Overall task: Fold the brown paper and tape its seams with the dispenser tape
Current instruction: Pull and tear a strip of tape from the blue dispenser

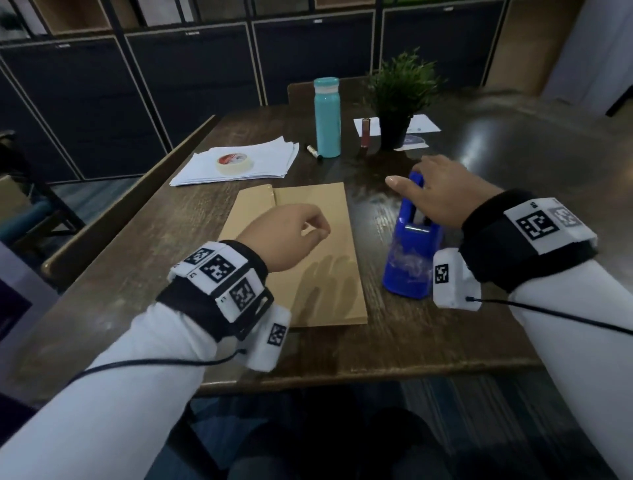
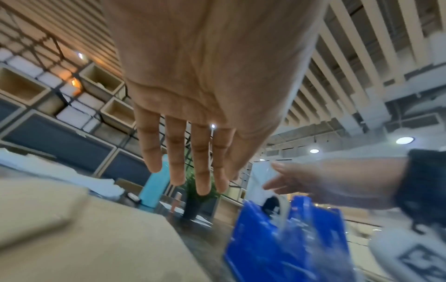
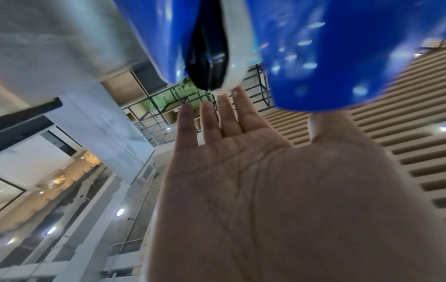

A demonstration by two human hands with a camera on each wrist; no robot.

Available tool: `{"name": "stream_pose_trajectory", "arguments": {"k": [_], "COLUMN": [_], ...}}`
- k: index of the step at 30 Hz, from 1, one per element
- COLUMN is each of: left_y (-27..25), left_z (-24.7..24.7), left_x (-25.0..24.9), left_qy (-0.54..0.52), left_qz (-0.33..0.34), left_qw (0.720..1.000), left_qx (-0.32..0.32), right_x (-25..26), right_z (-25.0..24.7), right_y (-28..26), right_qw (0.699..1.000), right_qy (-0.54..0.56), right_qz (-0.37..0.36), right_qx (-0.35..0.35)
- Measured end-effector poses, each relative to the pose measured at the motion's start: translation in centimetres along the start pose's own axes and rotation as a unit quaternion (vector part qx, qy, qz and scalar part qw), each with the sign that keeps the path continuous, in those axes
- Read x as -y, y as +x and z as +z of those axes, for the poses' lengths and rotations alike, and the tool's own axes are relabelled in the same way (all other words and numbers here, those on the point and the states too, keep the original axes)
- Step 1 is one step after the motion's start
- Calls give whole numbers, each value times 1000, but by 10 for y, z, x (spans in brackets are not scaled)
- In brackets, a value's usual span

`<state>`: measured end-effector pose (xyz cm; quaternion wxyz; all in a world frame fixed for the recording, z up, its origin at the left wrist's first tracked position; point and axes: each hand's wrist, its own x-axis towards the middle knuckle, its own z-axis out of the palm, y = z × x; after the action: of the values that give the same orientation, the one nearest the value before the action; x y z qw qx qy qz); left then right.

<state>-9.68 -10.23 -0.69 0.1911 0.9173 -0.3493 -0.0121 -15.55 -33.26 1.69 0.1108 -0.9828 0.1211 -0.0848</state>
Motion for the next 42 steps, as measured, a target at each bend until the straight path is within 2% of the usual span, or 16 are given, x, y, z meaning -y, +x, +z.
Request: {"name": "stream_pose_trajectory", "arguments": {"k": [7,9,13,18,23,29,36,42], "left_y": [27,32,35,40,43,40,42,47], "left_z": [28,31,34,41,43,44,41,35], "left_x": [-51,-60,-71,-76,-79,-81,-91,-105], "left_qy": [-152,-220,-330,-361,-370,-438,-473,-509], "left_qz": [23,15,-33,-58,-80,-110,-158,-174], "left_qw": [988,975,941,926,920,885,860,840], "left_qx": [1,5,63,93,105,112,110,70], "right_x": [-24,-28,-28,-29,-26,-28,-25,-22], "right_z": [8,11,16,11,12,11,9,6], "right_y": [11,14,17,25,36,42,39,39], "right_qw": [998,997,996,998,999,998,997,997], "right_qy": [28,46,69,42,-2,-24,-46,-46], "right_qz": [49,63,54,37,48,59,53,57], "right_qx": [-6,-5,-17,-25,-1,12,19,24]}}
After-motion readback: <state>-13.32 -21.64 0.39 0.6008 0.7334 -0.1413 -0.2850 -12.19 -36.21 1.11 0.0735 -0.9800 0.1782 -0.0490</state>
